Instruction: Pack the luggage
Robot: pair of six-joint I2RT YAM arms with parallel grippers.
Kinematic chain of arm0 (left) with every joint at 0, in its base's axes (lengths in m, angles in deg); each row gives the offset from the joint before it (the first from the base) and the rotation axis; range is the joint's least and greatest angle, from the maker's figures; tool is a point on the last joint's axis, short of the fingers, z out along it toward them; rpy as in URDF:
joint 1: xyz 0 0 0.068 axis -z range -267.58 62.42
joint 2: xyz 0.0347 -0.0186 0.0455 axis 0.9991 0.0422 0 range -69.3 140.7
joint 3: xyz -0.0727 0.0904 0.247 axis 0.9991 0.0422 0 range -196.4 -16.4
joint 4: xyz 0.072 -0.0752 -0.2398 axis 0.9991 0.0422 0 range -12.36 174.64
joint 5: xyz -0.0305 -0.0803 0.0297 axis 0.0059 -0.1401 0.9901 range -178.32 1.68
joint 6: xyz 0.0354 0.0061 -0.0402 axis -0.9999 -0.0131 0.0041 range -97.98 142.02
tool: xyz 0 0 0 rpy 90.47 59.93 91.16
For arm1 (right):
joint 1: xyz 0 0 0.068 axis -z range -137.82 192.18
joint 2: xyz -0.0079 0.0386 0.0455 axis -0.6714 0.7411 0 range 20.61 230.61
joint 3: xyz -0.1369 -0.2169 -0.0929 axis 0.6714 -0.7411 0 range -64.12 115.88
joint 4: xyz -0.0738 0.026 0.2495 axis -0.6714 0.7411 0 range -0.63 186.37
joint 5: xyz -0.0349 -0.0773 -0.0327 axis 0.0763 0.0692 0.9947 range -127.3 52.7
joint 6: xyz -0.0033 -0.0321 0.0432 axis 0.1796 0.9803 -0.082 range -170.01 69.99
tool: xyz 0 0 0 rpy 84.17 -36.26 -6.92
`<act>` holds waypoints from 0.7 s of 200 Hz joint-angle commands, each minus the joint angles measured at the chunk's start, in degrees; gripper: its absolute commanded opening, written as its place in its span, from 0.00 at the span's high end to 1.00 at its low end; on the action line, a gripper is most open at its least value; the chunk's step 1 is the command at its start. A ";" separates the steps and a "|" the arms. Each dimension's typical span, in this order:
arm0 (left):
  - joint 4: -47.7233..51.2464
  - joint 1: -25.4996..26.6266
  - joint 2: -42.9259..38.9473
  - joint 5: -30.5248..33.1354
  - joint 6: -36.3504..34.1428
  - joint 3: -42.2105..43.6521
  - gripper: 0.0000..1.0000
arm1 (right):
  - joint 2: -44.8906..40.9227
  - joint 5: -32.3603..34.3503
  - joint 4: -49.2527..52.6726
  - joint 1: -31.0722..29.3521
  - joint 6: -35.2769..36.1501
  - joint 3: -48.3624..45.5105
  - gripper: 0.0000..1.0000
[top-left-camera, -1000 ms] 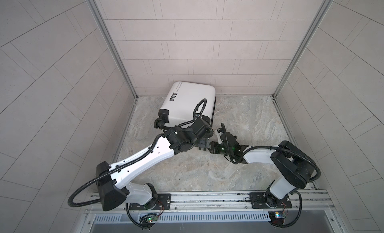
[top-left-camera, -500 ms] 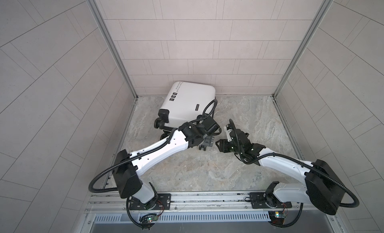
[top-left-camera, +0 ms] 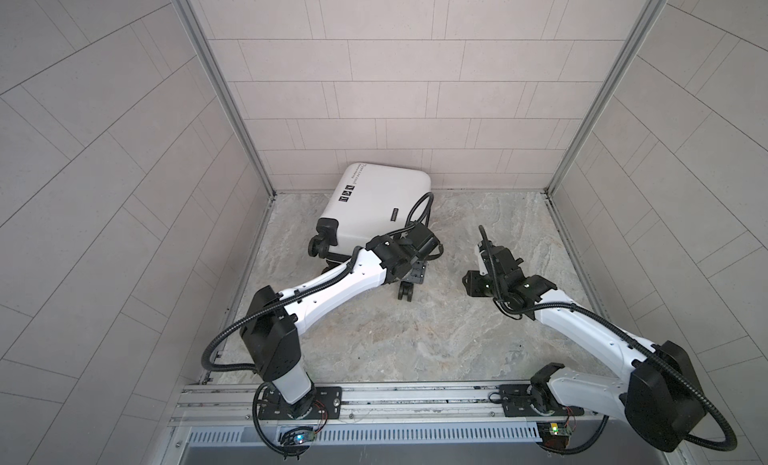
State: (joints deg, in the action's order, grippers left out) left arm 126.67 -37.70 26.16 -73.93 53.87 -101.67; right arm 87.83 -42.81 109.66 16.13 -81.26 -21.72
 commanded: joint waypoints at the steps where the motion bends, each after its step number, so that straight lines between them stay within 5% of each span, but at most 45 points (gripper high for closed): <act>1: -0.06 -0.07 1.27 -0.11 0.05 -2.56 0.26 | -1.96 0.51 1.73 0.42 2.11 -0.01 0.58; 62: -0.52 -0.79 4.53 -1.75 0.84 -3.67 0.37 | -6.81 2.55 -1.08 0.82 4.44 -2.39 0.59; 140: -0.41 -2.04 5.57 -1.86 1.19 -3.85 0.56 | -7.37 -5.08 -2.06 1.88 7.49 -2.49 0.47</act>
State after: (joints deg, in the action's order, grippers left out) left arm 126.80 -39.14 31.24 -76.02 54.59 -103.93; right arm 81.36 -45.79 109.14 17.86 -75.14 -23.65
